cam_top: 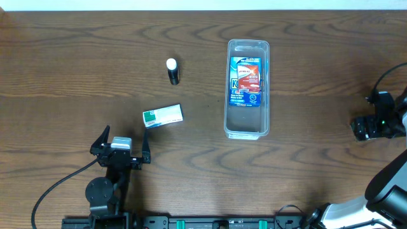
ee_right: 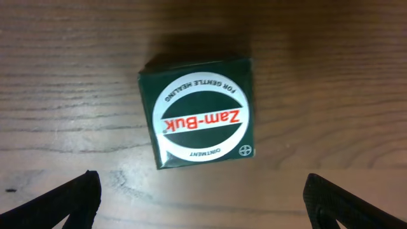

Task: Pack container
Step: 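Withdraw the right gripper and move it to the green Zam-Buk tin, then lower the right gripper around the green Zam-Buk tin and close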

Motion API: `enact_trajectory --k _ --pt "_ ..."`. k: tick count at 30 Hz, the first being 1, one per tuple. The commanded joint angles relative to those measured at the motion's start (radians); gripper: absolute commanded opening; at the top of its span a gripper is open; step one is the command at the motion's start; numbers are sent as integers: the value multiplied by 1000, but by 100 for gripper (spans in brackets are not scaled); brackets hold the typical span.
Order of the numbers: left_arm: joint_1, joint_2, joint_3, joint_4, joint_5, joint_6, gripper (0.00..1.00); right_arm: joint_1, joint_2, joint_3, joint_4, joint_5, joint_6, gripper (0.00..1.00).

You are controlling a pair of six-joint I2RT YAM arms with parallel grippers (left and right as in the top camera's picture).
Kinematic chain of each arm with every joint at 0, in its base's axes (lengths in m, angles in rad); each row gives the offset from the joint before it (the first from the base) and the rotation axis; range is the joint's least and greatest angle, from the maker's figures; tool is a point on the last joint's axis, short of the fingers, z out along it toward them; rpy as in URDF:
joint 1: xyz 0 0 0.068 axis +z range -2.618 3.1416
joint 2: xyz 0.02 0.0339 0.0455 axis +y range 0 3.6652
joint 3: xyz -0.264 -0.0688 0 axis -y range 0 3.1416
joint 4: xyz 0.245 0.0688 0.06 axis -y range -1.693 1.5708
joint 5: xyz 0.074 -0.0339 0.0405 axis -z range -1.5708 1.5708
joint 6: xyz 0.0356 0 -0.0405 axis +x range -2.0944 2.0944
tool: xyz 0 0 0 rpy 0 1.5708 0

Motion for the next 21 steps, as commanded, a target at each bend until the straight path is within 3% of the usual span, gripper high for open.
enact_trajectory --k 1,11,21 --pt "3 -5 -21 -26 17 -5 98 -9 17 -2 14 -31 -16 99" --pt "3 -5 -21 -26 17 -5 98 0 107 -2 66 -46 -38 99" --pt "3 -5 -21 -26 17 -5 98 1 108 -2 72 -101 -156 99"
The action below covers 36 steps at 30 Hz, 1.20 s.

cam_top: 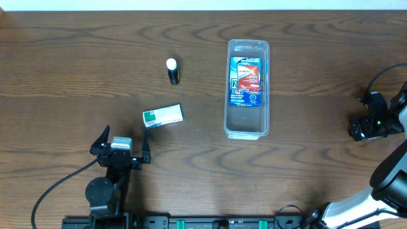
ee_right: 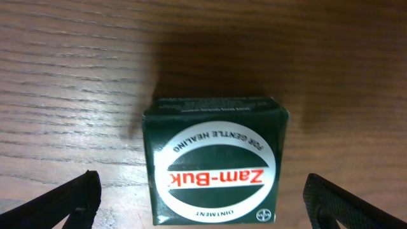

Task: Pack container
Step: 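Lower the right gripper around the green Zam-Buk tin and close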

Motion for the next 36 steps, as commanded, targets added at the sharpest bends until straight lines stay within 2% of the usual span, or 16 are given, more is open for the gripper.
enact_trajectory --k 1,7,36 --pt "3 -5 -21 -26 17 -5 98 3 3 -2 1 -30 -60 99" --pt "3 -5 -21 -26 17 -5 98 3 3 -2 2 -30 -100 99" --pt "3 -5 -21 -26 17 -5 98 1 22 -50 40 -34 -99 99"
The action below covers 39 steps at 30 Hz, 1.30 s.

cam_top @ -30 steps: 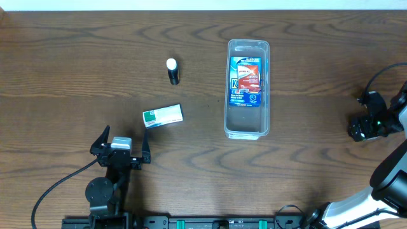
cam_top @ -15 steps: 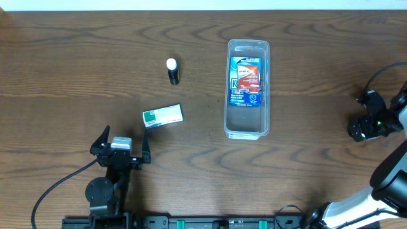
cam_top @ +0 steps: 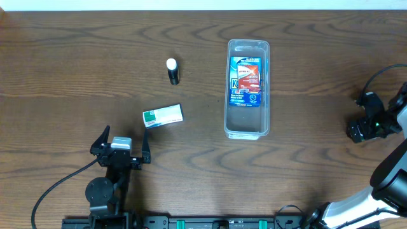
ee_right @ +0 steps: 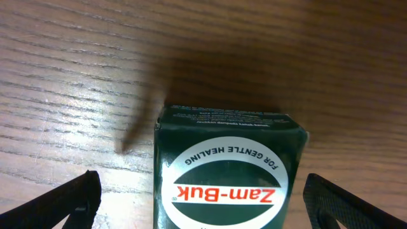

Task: Pack container
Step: 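Lower the right gripper around the green Zam-Buk tin and close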

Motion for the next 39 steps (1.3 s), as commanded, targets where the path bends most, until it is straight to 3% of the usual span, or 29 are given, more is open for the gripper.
enact_trajectory --k 1,15,39 --pt "3 -5 -21 -26 18 -5 98 1 18 -26 5 -14 -16 99" --pt "3 -5 -21 -26 18 -5 98 1 18 -37 12 -113 18 99" --pt "3 -5 -21 -26 18 -5 98 3 18 -44 58 -8 28 99"
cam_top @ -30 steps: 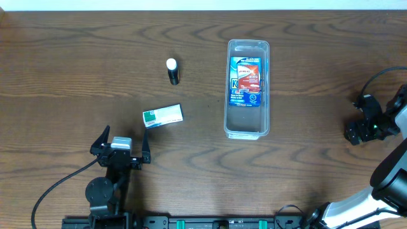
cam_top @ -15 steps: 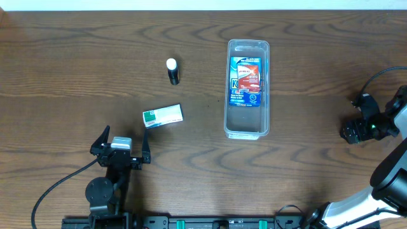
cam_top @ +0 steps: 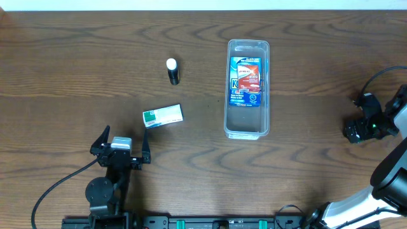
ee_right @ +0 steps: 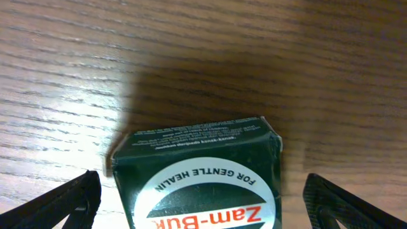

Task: Pack container
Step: 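Lower the right gripper around the green Zam-Buk tin and close, then lift the Zam-Buk tin with the right gripper toward the container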

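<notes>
The dark green Zam-Buk ointment box (ee_right: 203,172) lies on the wooden table, close under the right wrist camera and slightly turned. My right gripper (ee_right: 202,194) is open, with one finger on either side of the box and a gap between each finger and the box. In the overhead view my right gripper (cam_top: 356,130) sits at the table's right edge and hides the box. The clear plastic container (cam_top: 247,129) stands at centre right and holds a blue and red packet (cam_top: 247,81). At the front left my left gripper (cam_top: 124,143) rests open with nothing between its fingers.
A black tube with a white cap (cam_top: 172,71) lies left of the container. A small green and white box (cam_top: 163,115) sits just beyond the left gripper. The right arm's cable (cam_top: 381,76) loops near the right edge.
In the right wrist view the Zam-Buk box looks larger, sits further left and lower, and is a little more turned. Overhead, the right gripper has shifted slightly left. The jaws are still open.
The right gripper was open above the Zam-Buk box, which was small and centred in its view. At each later moment the box showed larger and lower between the fingers. Now it fills the space between them. The left arm and the other objects have not moved.
</notes>
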Motion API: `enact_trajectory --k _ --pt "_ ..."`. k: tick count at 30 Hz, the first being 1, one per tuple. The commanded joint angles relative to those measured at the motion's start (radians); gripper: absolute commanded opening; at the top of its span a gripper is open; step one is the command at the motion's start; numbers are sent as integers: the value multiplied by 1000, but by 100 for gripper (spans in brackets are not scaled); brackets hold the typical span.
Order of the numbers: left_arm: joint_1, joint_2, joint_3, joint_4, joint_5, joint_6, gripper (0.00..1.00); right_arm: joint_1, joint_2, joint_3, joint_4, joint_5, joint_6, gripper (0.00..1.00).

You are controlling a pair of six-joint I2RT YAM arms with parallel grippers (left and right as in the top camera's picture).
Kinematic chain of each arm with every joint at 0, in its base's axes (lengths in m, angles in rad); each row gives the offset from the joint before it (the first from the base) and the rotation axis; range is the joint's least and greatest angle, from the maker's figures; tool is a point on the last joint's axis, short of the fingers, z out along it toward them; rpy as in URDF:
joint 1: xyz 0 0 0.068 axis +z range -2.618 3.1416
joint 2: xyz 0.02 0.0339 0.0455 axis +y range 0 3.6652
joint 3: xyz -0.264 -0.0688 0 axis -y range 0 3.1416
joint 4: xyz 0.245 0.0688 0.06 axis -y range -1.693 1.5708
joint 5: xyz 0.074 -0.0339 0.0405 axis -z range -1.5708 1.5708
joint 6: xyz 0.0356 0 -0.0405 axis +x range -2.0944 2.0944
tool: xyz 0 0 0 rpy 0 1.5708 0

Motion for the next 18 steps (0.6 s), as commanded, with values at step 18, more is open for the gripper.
enact_trajectory --k 18 --pt "3 -5 -21 -26 17 -5 98 3 13 -6 -19 17 34 63"
